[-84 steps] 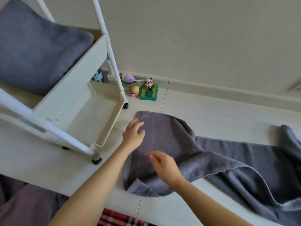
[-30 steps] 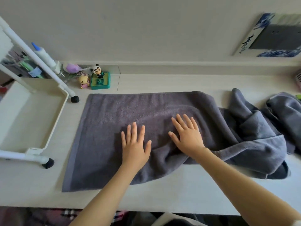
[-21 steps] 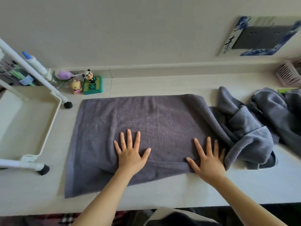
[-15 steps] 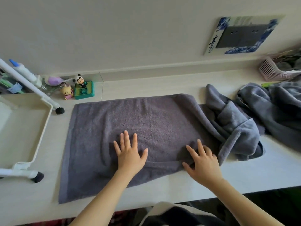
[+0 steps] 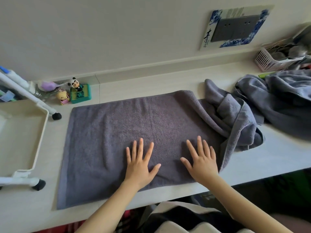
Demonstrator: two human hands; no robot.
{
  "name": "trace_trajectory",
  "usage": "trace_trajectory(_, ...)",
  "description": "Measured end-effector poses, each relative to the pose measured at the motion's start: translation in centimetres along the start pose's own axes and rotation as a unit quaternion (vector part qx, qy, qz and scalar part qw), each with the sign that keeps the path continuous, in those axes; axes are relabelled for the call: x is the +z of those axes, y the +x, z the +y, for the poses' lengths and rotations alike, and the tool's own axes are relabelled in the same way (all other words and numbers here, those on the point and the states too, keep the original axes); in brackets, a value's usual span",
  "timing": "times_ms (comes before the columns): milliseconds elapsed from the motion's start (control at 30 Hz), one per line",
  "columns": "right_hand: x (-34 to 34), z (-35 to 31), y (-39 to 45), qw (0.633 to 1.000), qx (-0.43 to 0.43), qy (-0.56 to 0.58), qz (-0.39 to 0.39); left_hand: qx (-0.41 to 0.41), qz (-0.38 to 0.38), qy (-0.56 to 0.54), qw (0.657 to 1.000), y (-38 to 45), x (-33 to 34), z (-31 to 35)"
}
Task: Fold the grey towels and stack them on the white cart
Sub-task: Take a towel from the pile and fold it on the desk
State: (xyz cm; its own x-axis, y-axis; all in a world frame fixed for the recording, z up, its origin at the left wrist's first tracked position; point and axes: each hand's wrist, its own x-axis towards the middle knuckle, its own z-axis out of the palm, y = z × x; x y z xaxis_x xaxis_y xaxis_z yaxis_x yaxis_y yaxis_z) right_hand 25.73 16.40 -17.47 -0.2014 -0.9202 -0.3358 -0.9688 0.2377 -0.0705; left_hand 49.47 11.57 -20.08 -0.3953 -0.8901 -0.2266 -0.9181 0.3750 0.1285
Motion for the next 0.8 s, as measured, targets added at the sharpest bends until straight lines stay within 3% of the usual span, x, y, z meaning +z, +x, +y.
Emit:
trace_trajectory(233,2.1,2.2,0.6,0.996,0.052,0.072,0.012,-0.018,-0.011,0.019,1.000,-1.2,0.8,-0.6)
trace_trajectory(333,2.1,1.8,0.8,0.998,0.008,0.037,0.040,-0.028,-0.025,0.012,0.999,-1.1,0.9,-0.2)
trace_trajectory(467,0.7,1.8,1.5,0.999,0.007,0.034,0.003,-0.030,-0.026,-0.002,0.999,0.2,-0.1,1.2)
trace_trajectory(667,-3.0,3.0,2.4,0.977,-0.063,0.090,0.183,-0.011,-0.004,-0.005,1.000,3.8,-2.8,4.8)
trace_trajectory(800,-6.3,6.8,5.3,0.951,-0.003,0.128,0.281,-0.001,-0.010,-0.037,0.999,6.4,-4.8,8.6)
